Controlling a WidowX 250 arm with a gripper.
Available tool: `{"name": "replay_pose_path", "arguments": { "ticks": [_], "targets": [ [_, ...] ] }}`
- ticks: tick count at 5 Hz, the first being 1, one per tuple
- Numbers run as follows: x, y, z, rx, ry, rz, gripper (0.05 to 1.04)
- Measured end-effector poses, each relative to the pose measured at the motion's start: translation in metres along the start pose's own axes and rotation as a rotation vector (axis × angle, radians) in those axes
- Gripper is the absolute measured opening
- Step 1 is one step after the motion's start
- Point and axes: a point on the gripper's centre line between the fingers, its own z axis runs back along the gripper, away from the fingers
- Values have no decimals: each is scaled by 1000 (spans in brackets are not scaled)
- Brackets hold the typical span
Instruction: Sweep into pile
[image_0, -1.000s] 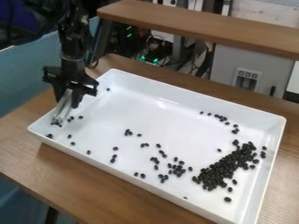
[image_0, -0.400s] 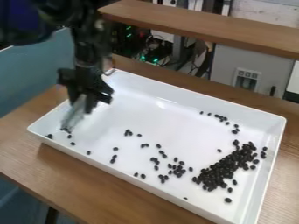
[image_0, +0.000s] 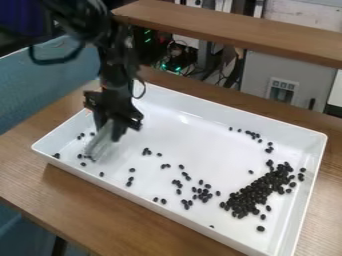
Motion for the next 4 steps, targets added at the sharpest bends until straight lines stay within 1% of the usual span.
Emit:
{"name": "replay_pose_path", "arguments": {
  "ticks": [1, 2, 3, 4],
  "targets": [
    [6, 0, -10, 3, 37, 15, 392],
    [7, -18, -8, -13, 53, -18, 392],
    [6, -45, -3, -50, 60, -57, 392],
    [1, -76, 2, -94, 81, -105, 392]
  ]
}}
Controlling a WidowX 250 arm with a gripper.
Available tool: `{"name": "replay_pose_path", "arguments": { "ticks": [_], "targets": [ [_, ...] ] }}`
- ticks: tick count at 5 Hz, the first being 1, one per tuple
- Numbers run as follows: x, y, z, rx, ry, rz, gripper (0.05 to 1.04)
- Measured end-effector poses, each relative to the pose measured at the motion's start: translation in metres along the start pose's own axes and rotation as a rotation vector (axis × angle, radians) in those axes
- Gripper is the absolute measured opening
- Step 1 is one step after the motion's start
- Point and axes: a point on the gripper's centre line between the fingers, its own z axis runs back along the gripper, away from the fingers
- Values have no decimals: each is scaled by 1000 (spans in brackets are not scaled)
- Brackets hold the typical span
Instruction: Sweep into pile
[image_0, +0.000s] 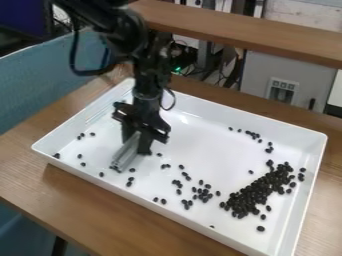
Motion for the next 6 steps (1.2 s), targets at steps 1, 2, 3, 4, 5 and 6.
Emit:
{"name": "replay_pose_path", "arguments": {
  "ticks": [1, 2, 3, 4, 5, 6],
  "targets": [
    [-4, -30, 1, -29, 11, -34, 392],
    [-13, -70, 6, -51, 7, -109, 392],
    [-24, -107, 11, -97, -7, -168, 392],
    [-33, -136, 18, -150, -1, -171, 392],
    [-34, -159, 25, -220, 1, -170, 392],
    [-27, -162, 34, -253, -4, -160, 392]
  ]
}}
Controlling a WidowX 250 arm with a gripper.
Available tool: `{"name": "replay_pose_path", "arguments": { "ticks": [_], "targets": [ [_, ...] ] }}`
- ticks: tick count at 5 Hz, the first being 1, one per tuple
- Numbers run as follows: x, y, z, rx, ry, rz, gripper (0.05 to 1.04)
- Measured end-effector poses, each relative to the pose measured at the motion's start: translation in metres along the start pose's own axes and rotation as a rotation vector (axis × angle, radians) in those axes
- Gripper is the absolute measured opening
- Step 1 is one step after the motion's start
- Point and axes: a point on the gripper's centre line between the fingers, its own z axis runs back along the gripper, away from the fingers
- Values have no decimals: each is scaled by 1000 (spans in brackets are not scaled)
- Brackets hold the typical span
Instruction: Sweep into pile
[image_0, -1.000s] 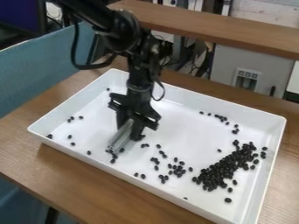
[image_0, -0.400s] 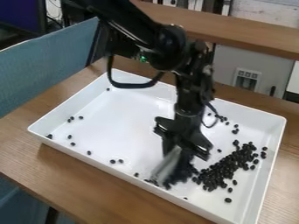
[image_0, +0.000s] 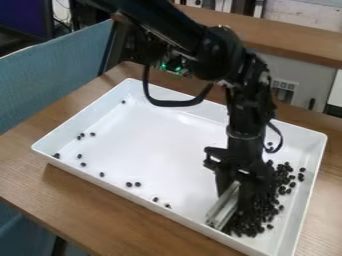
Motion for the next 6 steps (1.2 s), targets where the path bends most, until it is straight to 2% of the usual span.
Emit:
{"name": "replay_pose_path", "arguments": {
  "ticks": [1, 2, 3, 4, 5, 6],
  "targets": [
    [3, 29, 3, 48, -6, 68, 392],
    [18, 68, 19, 68, -48, 153, 392],
    [25, 113, 36, 147, -73, 203, 392],
    [19, 160, 43, 226, -71, 253, 392],
    [11, 206, 45, 291, -62, 224, 392],
    [3, 236, 49, 309, -68, 180, 392]
  ]
}}
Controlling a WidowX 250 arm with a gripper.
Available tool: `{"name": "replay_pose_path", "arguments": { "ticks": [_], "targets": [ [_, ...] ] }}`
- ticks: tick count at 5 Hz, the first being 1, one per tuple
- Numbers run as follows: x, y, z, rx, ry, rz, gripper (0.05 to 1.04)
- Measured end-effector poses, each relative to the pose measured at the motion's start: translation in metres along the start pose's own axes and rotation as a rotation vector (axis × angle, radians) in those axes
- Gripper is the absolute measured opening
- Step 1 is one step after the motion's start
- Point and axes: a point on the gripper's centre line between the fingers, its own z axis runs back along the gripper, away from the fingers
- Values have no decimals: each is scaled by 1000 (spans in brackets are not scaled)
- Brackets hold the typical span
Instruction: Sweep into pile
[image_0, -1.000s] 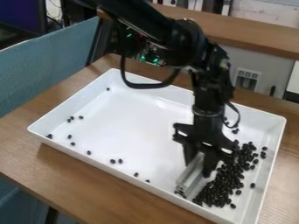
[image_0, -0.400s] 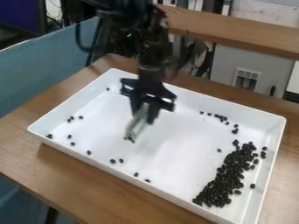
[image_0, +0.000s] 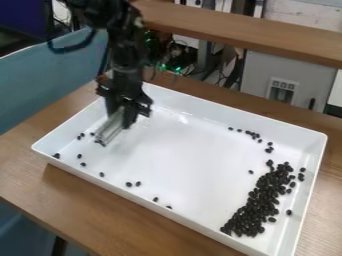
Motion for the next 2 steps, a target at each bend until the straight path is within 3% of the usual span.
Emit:
{"name": "replay_pose_path", "arguments": {
  "ticks": [1, 2],
  "targets": [
    [-11, 0, -11, -23, 10, -138, 392],
    [-26, -5, -21, -113, 32, -287, 392]
  ]
}}
